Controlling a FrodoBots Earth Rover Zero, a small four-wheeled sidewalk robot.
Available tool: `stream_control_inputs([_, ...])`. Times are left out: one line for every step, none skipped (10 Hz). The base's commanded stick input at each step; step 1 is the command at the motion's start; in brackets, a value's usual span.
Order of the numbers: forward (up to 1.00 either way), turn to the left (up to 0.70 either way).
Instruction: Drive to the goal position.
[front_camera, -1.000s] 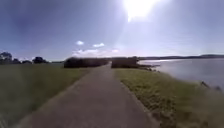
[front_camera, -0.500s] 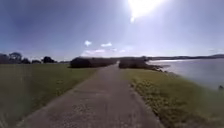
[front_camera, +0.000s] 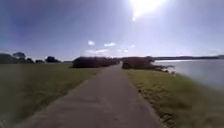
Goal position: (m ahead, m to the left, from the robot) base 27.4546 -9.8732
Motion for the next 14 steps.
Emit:
stream_control_inputs([0.85,0.00])
stream_control_inputs([0.85,0.00])
stream_control_inputs([0.85,0.00])
stream_control_inputs([0.85,0.00])
stream_control_inputs([0.85,0.00])
stream_control_inputs([0.85,0.00])
stream_control_inputs([0.85,0.00])
stream_control_inputs([0.85,-0.19])
stream_control_inputs([0.85,-0.15])
stream_control_inputs([0.85,0.00])
stream_control_inputs([0.85,0.00])
stream_control_inputs([0.85,0.00])
stream_control_inputs([0.85,0.00])
stream_control_inputs([0.85,0.00])
